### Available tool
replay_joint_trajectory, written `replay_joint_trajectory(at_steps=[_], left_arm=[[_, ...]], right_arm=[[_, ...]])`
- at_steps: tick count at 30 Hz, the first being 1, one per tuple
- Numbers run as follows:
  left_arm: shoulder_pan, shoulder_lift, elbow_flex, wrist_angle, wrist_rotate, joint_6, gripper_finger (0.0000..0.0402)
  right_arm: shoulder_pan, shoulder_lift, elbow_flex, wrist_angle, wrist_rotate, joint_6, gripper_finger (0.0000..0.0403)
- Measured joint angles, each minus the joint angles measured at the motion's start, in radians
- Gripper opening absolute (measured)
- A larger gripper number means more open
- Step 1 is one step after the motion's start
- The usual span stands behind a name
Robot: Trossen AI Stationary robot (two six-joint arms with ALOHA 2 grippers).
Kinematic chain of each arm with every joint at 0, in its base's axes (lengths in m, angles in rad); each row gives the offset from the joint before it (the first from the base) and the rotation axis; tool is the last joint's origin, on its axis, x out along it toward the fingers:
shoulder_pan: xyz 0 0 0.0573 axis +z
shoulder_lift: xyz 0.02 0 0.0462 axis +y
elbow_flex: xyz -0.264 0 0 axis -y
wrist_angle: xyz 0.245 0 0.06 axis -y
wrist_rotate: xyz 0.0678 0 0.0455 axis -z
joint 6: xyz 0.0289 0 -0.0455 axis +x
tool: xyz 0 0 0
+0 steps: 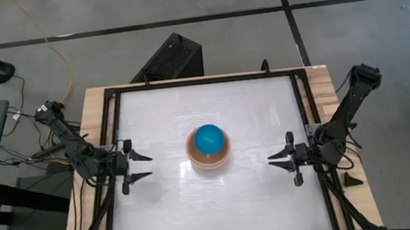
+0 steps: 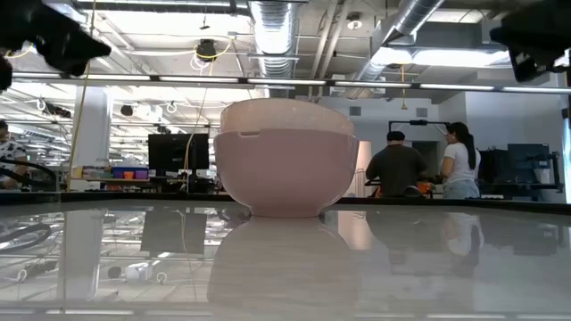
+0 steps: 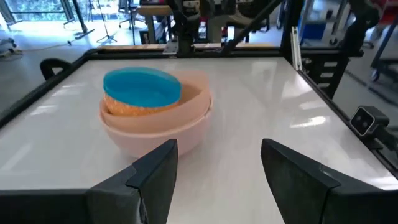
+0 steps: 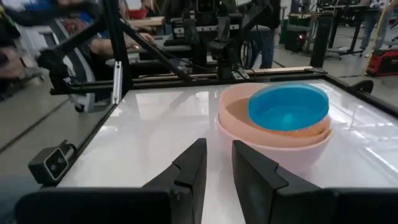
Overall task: Nest bowls inside each other
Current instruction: Return to Home Position
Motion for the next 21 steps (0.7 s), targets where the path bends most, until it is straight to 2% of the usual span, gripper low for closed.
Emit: replay_joint_trajectory(at_steps=[6,11,17,21], left_arm=[[0.000,-0.140,-0.182,0.216,0.038,0.057,0.0222],[0.018,-0.244,-0.270,0.325,0.071,0.140,0.0222],[0.073,-0.307,-0.280,0.246,0.141,0.097,0.0222],[0.122,-0.308,-0.280,0.254,0.165,0.119,0.0222]], right_arm=[[0.005,0.008,-0.139,0.242,0.000,0.020,0.0108],[-0.017,0.039,-0.219,0.412,-0.029,0.012,0.0108],[-0.075,0.086,-0.219,0.451,-0.176,0.018,0.0108],[-0.141,0.132,-0.220,0.510,-0.355,-0.002,0.0108]])
